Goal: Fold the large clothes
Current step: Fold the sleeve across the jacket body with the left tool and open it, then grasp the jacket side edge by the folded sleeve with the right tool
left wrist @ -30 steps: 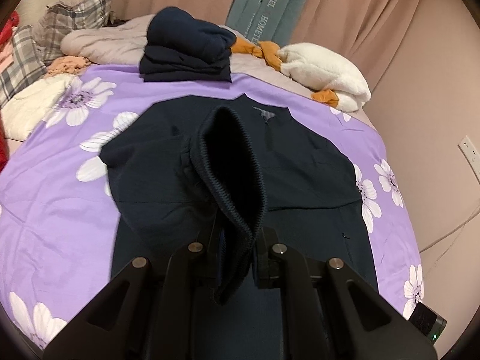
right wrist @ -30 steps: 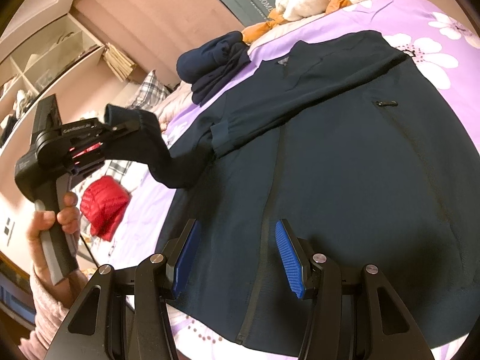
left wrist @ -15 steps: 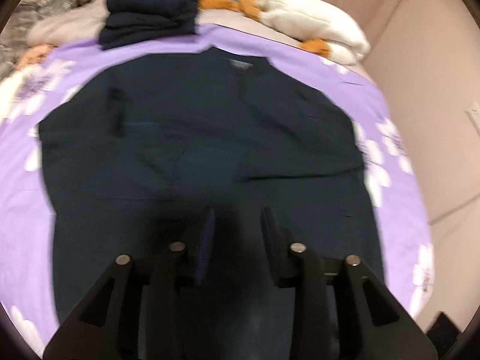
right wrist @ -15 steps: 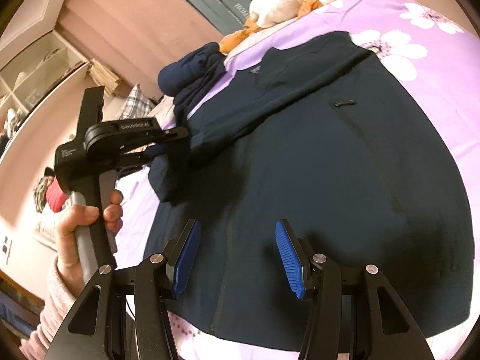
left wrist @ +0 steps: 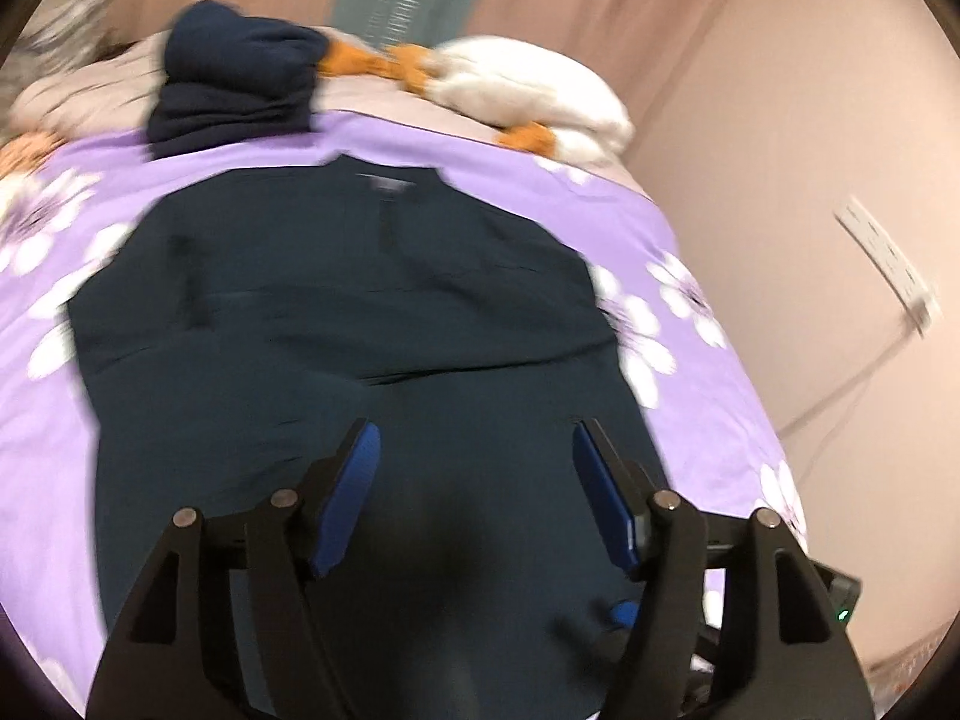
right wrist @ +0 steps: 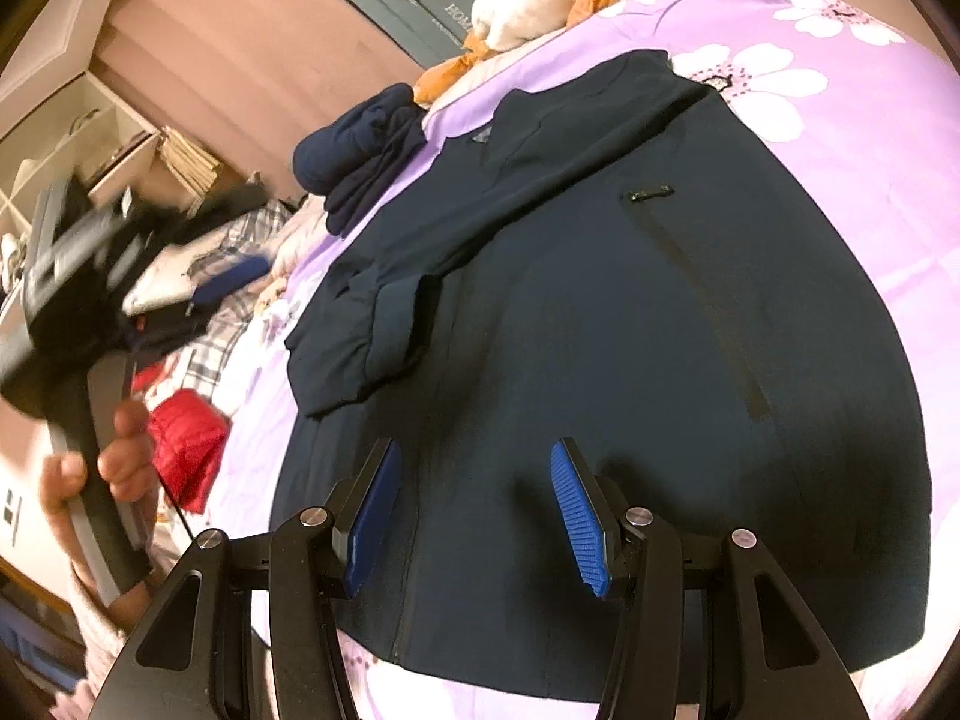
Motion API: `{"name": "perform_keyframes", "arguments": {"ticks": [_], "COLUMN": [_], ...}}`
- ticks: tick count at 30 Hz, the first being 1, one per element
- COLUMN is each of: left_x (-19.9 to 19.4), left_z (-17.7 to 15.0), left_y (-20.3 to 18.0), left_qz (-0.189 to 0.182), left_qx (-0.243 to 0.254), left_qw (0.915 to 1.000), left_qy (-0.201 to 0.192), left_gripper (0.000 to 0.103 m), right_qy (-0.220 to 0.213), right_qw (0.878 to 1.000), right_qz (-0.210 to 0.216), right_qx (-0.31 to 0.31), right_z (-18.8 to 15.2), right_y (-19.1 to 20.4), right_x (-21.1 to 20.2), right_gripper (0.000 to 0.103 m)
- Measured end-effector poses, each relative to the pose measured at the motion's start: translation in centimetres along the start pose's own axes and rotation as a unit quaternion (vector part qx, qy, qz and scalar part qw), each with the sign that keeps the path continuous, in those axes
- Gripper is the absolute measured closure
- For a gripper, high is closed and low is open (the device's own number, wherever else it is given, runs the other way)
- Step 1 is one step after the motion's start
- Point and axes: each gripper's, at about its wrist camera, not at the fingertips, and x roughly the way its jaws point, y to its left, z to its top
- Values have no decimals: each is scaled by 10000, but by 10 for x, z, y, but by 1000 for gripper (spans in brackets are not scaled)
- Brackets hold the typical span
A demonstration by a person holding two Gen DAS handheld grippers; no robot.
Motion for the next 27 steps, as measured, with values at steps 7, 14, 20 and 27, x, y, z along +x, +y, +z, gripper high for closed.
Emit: {"name": "perform_keyframes", "arguments": {"ticks": [7, 14, 20, 27], "left_x": [-38, -65, -80, -87], "left_z": [-31, -86, -107, -107], "left_y": [125, 186, 193, 194], "left_qz": [962, 1157, 1017, 868], "left_qx": [-1241, -2059, -2229, -2016], "left_qw": [9875, 9716, 9693, 9752], "left_qy": [-93, -120, -219, -297], "left_gripper": [36, 36, 36, 36], "right_qy": [191, 558, 857, 863], "right_qw": [9992, 9948, 9910, 9920], "right_qz": [197, 321, -57, -335], "right_qx": [-287, -790, -1023, -858], "right_z": [12, 32, 50, 63], "right_y": [26, 56, 66, 61], "right_x": [23, 77, 137, 171], "right_gripper": [39, 36, 36, 36]}}
